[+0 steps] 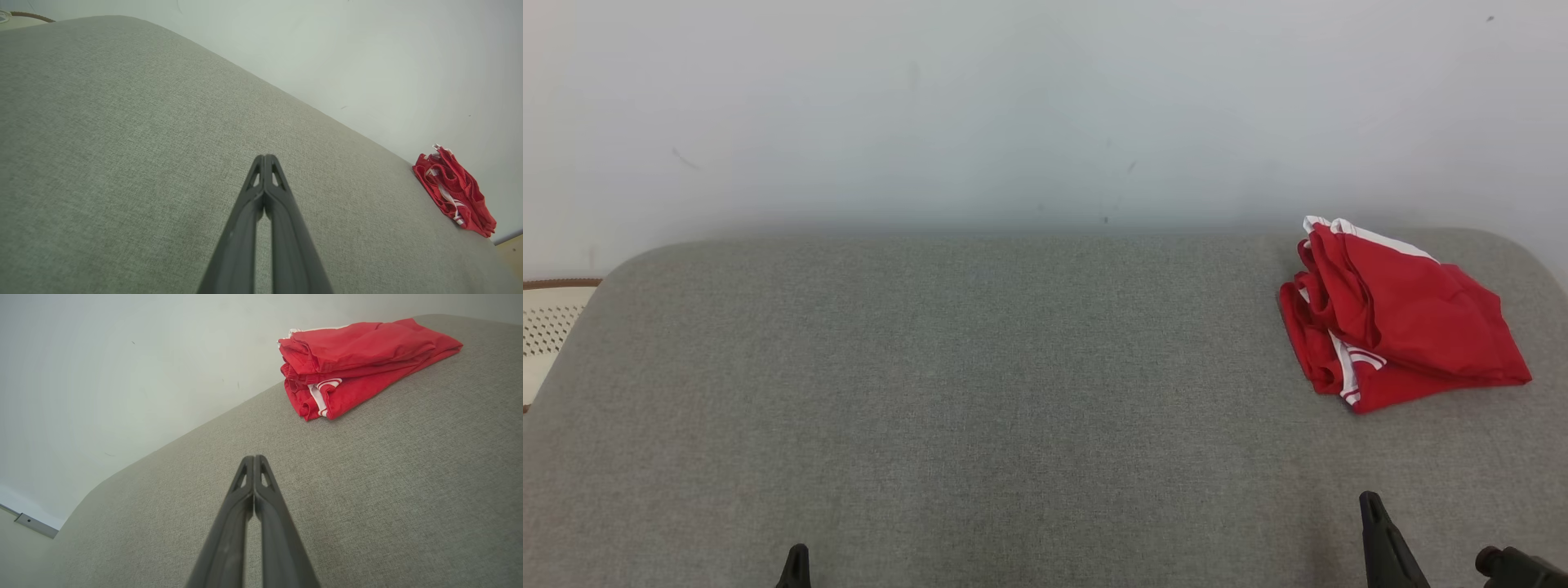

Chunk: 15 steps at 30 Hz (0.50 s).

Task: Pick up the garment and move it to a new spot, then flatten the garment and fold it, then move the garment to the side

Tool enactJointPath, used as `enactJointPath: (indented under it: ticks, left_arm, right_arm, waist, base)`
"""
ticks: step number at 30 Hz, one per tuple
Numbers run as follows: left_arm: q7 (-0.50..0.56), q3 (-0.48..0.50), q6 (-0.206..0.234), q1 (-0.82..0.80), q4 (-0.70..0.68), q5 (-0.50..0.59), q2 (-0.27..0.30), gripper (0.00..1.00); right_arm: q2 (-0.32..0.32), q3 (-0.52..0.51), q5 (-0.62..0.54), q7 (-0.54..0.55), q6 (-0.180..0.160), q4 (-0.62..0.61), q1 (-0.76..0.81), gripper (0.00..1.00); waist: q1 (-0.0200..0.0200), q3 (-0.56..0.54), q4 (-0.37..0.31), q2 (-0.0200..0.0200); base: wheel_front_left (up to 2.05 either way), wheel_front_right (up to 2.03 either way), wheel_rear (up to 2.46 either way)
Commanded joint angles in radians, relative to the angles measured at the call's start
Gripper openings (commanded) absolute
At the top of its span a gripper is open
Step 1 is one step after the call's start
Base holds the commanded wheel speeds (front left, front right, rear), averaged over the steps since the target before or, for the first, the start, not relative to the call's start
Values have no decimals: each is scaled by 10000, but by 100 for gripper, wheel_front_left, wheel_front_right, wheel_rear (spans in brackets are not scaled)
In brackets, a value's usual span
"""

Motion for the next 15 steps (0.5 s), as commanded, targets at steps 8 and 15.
enactJointPath:
  ticks: [8, 15]
  left_arm:
    - [223, 160, -307, -398, 129, -1511, 57, 0]
    - [392, 235, -511, -492, 295, -2540, 58, 0]
  right_arm:
    - [-182, -192, 1637, 88, -1, 25, -357, 0]
    - [-236, -323, 2766, 177, -2, 131, -438, 0]
  waist:
    - [0, 43, 25, 0]
    - [0, 80, 47, 0]
  base:
    - [0, 0, 0]
    - [0, 0, 0]
